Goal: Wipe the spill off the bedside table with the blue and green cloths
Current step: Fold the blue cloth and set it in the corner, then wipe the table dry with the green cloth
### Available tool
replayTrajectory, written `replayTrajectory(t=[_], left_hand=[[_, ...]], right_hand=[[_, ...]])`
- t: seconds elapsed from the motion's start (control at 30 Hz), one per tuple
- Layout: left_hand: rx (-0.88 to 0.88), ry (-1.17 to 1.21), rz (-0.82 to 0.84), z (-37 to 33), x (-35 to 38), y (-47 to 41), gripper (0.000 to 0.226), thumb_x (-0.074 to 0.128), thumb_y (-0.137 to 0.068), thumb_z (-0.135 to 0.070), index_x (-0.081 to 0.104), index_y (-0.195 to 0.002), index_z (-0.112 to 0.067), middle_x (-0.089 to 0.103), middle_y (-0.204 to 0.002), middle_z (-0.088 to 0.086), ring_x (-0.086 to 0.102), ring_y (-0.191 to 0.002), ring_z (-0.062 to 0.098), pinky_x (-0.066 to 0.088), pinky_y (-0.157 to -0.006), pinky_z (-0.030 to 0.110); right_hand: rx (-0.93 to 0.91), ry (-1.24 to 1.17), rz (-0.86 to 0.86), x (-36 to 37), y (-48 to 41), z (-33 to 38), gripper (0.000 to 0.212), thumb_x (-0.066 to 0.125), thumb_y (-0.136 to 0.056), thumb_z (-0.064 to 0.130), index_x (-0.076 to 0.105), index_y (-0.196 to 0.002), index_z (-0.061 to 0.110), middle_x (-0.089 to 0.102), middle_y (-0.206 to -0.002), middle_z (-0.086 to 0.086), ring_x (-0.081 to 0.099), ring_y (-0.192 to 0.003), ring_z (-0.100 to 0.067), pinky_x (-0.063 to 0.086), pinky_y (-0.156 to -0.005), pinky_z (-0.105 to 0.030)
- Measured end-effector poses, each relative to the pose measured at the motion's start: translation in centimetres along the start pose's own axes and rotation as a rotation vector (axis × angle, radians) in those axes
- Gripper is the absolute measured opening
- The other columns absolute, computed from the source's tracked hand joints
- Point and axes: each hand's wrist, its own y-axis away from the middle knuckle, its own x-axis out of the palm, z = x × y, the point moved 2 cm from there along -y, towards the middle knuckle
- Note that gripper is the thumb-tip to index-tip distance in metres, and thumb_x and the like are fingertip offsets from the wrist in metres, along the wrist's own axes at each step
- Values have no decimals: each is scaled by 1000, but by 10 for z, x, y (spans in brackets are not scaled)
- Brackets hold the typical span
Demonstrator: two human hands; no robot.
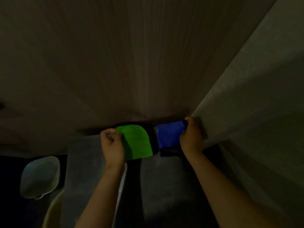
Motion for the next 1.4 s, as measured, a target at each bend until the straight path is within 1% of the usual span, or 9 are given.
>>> replayTrajectory(t=[0.13,0.27,0.37,0.63,0.83,0.9,0.97,1.1,1.4], left_hand=[[-30,45,79,7,-4,3,13,50,-89,2,46,-94,-9,45,-71,-2,42,-65,7,36,-61,22],[-71,55,91,16,-22,3,11,50,-91,0,46,-96,-9,51,-75,1,49,-69,11,41,-65,27],[-47,31,52,22,-45,-6,13,50,-91,0,47,-97,-10,52,-75,1,50,-69,10,42,-64,25],[-1,-88,46,39,-91,-29,25,58,-85,5,45,-101,-10,57,-91,13,56,-83,21,49,-77,32],[387,-624,-19,46,-134,-17,41,60,-80,1,51,-120,0,49,-130,22,48,-118,31,35,-103,31],[526,-801,195,55,-135,-1,50,53,-87,-8,44,-136,-4,43,-143,19,39,-134,30,26,-115,37],[551,-1041,445,70,-134,14,56,37,-97,-25,21,-149,-12,21,-158,11,15,-147,22,3,-122,38],[558,-1278,463,78,-142,6,63,6,-92,-35,7,-150,-11,7,-159,8,2,-148,19,-9,-118,39],[532,-1323,463,63,-170,-80,59,23,-99,-28,1,-150,-10,1,-161,8,-1,-149,16,-5,-119,32]], right_hand=[[-277,-43,-125,4,27,29,41,58,-86,13,50,-126,12,56,-124,-14,50,-116,-32,41,-96,-44],[62,-632,430,45,74,63,44,58,-89,40,41,-130,33,47,-121,7,52,-105,-14,44,-84,-32],[131,-681,544,67,92,74,51,62,-87,35,37,-131,39,40,-125,12,45,-105,-9,45,-83,-32],[-181,-392,357,90,118,110,53,61,-82,4,47,-126,29,39,-138,1,45,-124,-19,32,-88,-16],[-664,103,197,106,160,122,53,55,-87,14,42,-138,15,28,-153,-9,22,-143,-28,17,-116,-37],[-819,218,217,117,180,122,53,50,-91,14,39,-142,11,27,-155,-10,19,-145,-29,7,-118,-43],[-835,337,354,131,190,113,55,34,-100,22,13,-150,16,4,-160,-3,-6,-147,-23,-15,-114,-39],[-815,395,424,153,188,108,55,22,-102,30,-3,-150,23,-12,-159,3,-21,-144,-20,-23,-109,-36],[-860,356,397,211,168,176,62,31,-97,31,-1,-150,23,-10,-159,3,-17,-145,-20,-28,-106,-34]])
